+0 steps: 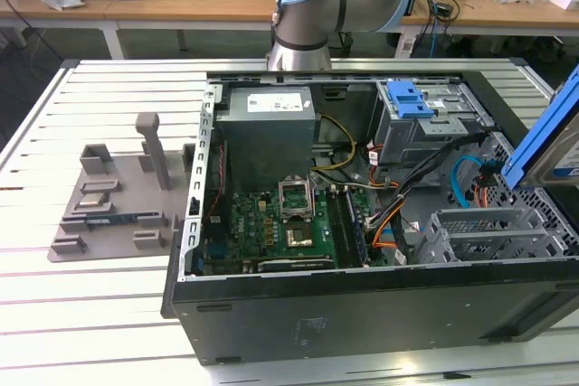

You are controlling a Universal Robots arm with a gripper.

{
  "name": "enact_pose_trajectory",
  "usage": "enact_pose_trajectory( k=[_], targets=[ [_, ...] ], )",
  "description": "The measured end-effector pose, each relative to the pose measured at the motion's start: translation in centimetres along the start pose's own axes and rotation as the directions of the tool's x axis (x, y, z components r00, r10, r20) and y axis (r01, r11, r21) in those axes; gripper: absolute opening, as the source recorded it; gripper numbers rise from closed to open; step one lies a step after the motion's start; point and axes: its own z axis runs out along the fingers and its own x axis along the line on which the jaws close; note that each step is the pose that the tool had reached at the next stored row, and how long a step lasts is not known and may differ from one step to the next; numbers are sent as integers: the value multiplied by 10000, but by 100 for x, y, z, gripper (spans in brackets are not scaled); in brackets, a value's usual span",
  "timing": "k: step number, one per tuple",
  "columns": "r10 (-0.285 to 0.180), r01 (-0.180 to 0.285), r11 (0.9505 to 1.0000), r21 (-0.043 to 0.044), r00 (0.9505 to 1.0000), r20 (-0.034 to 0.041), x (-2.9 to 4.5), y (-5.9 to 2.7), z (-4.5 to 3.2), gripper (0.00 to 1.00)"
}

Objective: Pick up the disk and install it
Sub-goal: 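Pick up the disk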

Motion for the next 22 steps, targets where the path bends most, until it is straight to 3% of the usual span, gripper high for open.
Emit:
enact_pose_trajectory(
  k=[3,6,8,13,22],
  targets=[
    [238,-238,9997,13,9997,1,0,18,3,37],
    [234,-234,9997,13,9997,0,0,96,19,37],
    [234,-234,9997,13,9997,1,2,165,92,37],
    [235,-235,9997,13,9997,1,7,246,205,37],
    [235,-235,9997,12,9997,1,16,353,399,37]
  ],
)
